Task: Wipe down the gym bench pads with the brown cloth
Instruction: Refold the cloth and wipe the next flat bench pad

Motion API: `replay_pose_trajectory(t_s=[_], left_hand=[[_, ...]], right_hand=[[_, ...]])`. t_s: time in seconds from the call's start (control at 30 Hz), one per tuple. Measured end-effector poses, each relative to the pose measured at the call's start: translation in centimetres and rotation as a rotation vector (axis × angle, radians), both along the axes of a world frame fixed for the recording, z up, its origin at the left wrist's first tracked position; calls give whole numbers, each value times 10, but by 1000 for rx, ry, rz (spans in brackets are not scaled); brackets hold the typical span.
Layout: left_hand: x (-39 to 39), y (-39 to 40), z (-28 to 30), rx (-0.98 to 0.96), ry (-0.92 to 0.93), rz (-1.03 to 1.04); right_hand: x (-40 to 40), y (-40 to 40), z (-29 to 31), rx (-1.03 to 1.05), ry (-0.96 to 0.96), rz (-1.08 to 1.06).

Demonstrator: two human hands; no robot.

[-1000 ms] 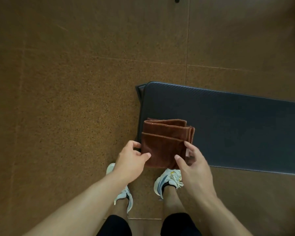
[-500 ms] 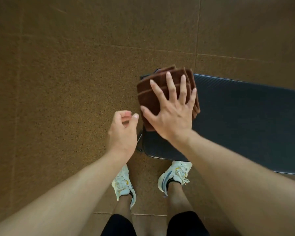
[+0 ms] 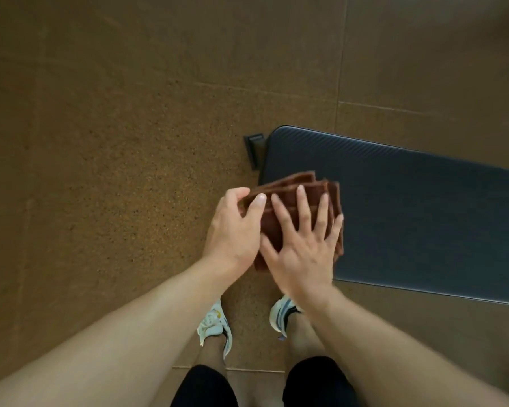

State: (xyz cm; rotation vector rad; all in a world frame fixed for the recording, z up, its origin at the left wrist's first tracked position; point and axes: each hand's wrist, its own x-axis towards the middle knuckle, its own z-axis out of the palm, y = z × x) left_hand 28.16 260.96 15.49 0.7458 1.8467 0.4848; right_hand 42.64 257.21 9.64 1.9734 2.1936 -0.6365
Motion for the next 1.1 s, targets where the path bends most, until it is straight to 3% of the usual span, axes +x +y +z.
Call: replay_pose_trajectory(t_s=[0.17, 0.23, 0.3, 0.37, 0.43, 0.6, 0.7, 0.83, 0.97, 1.1], left_hand=[[8, 13, 4, 49, 1, -158], [14, 23, 4, 41, -33, -172], [23, 26, 3, -8, -77, -180], [35, 23, -1, -72, -87, -240], [48, 17, -9, -122, -30, -332], [72, 21, -25, -226, 99, -365], [79, 20, -33, -265, 162, -361], [90, 20, -41, -280, 284, -366], [100, 19, -42, -262, 391, -362], [102, 18, -44, -279, 434, -390]], right_hand=[[10, 135, -3, 3, -40, -86], [14, 104, -6, 59, -37, -155], [18, 24, -2, 83, -47, -240], [22, -54, 6, 10, -78, -264], [29, -74, 6, -85, -72, -279], [39, -11, -1, -107, -33, -273], [56, 61, -9, 2, 4, -327], [74, 146, -7, -58, -21, -350], [83, 58, -5, 75, 79, -431], [94, -52, 2, -24, 39, -485]])
